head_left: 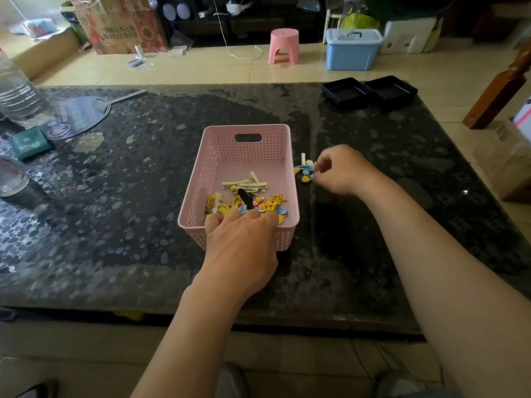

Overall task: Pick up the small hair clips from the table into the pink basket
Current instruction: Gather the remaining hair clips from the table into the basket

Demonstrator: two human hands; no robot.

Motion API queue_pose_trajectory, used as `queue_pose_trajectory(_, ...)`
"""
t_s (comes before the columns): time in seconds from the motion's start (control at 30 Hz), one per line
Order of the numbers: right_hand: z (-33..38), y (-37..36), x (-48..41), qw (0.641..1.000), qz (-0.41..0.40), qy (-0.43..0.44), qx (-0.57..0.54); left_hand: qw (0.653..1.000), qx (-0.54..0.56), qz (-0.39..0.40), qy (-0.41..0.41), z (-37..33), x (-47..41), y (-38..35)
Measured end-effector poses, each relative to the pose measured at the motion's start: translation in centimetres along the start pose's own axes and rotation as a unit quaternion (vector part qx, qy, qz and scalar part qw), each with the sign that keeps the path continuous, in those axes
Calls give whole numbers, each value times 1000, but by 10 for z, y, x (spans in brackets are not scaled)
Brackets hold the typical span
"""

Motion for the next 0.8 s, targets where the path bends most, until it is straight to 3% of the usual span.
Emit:
queue_pose_trajectory(0.13, 43, 21, 1, 986, -85, 113, -87, 1000, 1, -4, -2, 0, 0, 0)
queue_pose_trajectory(0.3, 83, 11, 7, 968, -36, 195, -155, 1000, -7, -5, 0, 0, 0, 0)
queue_pose_trajectory(0.37, 74, 4, 0, 976, -55, 172, -118, 1000, -5, -2, -1, 0, 0, -1)
queue_pose_trajectory(0.47, 31, -3, -14, 990, -124, 62, 13, 1000, -3, -8, -2, 1, 1, 0)
queue_pose_trajectory(0.6, -19, -33, -20, 992, -26, -70, 98, 1000, -2, -11, -1, 1, 1, -1)
queue_pose_trajectory(0.7, -35, -54, -22, 988, 39, -83, 121, 1000, 1, -5, 3, 1, -1, -2)
queue_pose_trajectory(0.8, -36, -58, -27, 985, 35, -66, 152, 1000, 1, 1, 4, 1, -1, -2)
Point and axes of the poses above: each hand's wrist, its own x-axis away from the middle knuckle, its own y-axis out of the back of the hand, z = x × y, the point moved 5 cm from there along -x, towards the middle knuckle, and after that the axes turned 10 degrees about y, right-handed, at the moved point
